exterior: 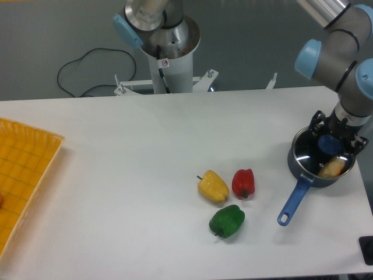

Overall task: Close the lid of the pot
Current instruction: 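Hold the lid knob and settle the lid flat on the saucepan, then open the gripper and lift it up away from the lid knob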

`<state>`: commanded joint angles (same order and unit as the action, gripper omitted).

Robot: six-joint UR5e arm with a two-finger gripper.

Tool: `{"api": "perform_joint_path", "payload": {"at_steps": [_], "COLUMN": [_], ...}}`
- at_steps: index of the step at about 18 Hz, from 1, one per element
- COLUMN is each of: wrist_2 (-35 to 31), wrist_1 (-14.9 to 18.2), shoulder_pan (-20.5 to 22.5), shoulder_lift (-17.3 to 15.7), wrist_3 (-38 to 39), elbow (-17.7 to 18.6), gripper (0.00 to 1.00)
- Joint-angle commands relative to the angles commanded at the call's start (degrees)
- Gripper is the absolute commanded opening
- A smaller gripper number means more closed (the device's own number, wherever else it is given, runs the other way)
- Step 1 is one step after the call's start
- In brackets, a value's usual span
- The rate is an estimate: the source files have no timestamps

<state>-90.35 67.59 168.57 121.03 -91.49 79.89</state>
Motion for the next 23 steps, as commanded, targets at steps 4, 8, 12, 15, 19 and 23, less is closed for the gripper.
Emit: {"api": "perform_joint_path", "payload": {"at_steps": [4,8,12,15,19,23], "wrist_2": [0.0,0.18,0.0,0.0,0.0,-0.44], "wrist_1": [0.09,0.53,0.62,2.19,6.41,7.82], "shoulder_pan": [0.09,0.0,-0.79,-1.58,-2.28,-2.63], "shoulder_lift": [-0.96,-2.9,-6.23,-8.96,-11.95,-13.97], "wrist_3": [0.0,0.0,0.35,0.62,0.62,0.62], "elbow": [0.0,0.18,2.28,3.08,3.08,3.08], "gripper": [0.99,0.99,1.0,1.0,1.0,1.0]}}
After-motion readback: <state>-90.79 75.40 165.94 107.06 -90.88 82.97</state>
